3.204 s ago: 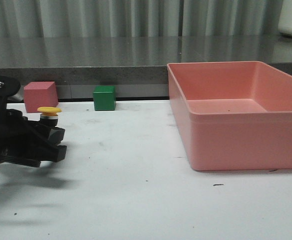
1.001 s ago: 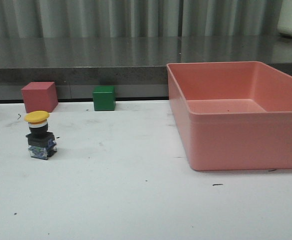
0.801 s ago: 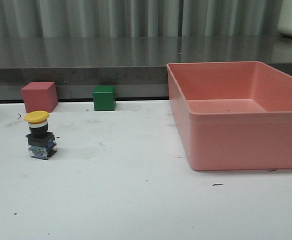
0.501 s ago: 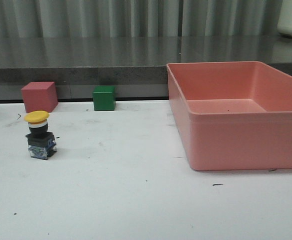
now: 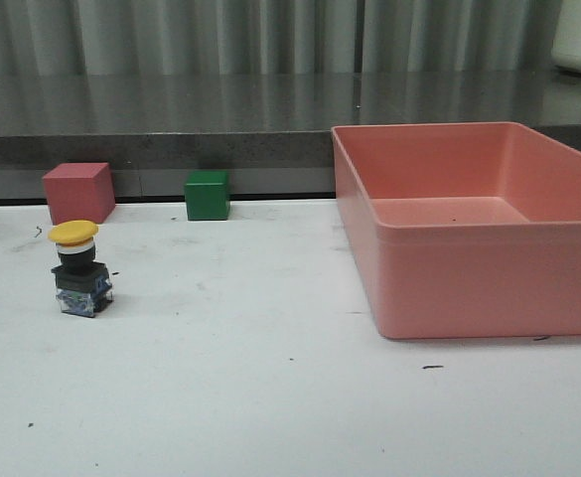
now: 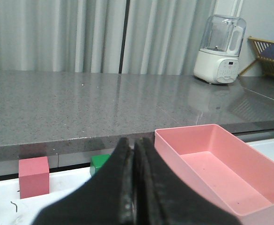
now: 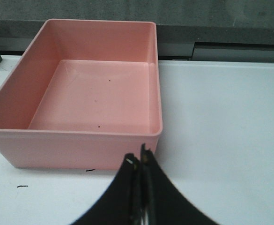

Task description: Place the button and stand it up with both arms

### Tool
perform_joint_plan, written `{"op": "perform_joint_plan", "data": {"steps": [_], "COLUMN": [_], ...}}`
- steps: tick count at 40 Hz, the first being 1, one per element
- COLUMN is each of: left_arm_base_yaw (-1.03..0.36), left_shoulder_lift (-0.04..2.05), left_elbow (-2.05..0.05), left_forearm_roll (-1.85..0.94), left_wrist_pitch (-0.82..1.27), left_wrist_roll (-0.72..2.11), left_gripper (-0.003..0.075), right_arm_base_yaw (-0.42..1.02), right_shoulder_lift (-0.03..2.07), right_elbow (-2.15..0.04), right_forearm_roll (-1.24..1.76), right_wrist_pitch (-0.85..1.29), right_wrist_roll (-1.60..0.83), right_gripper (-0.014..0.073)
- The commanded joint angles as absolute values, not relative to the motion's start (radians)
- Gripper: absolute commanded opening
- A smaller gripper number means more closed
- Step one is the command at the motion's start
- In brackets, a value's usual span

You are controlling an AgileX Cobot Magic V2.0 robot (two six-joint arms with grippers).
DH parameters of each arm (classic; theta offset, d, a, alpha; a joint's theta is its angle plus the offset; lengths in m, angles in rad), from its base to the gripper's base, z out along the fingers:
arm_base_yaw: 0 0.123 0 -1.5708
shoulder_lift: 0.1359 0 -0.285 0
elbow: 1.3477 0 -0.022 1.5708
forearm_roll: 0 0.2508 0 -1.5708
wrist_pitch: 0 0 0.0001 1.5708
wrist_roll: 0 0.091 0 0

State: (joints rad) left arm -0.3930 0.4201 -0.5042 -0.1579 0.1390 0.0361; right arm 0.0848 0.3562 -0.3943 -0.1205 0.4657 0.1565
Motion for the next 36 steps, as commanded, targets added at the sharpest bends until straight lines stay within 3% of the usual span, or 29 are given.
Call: {"op": "perform_joint_plan", "data": {"steps": [1,11,21,28,36], "left_arm_base_yaw": [-0.394,-0.276,-0.073,0.009,0.012], "left_shoulder_lift": [0.369,0.149,-0.03,-0.027,-0.027], "left_elbow": [-0.485,-0.311,-0.11,-0.035,0.025], "left_forearm_roll": [-0.152,-0.118,-0.108,-0.108,-0.108], "left_wrist_pitch": [0.062,0.066,0.072,0.066,0.065], "left_wrist_roll": [0.029,-0.053,-0.051,-0.051,-0.051], "left_gripper": [-0.002,-0.002,-0.002,-0.002,-0.002], "right_arm_base_yaw": [0.081,0.081,0.081,0.081,0.081], "right_shoulder_lift": [0.362,0.362,0.362,0.362,0.362], "right_elbow": [-0.423,-0.423,-0.423,-0.423,-0.423], "right_forearm_roll": [-0.135,-0.135,-0.135,-0.135,-0.135], "right_wrist_pitch": [0.39,0.39,0.39,0.39,0.39], "right_wrist_roll": [0.149,0.149,0.149,0.149,0.149], "right_gripper": [-0.0068,-0.0068,-0.0068,-0.0068,-0.0068]}}
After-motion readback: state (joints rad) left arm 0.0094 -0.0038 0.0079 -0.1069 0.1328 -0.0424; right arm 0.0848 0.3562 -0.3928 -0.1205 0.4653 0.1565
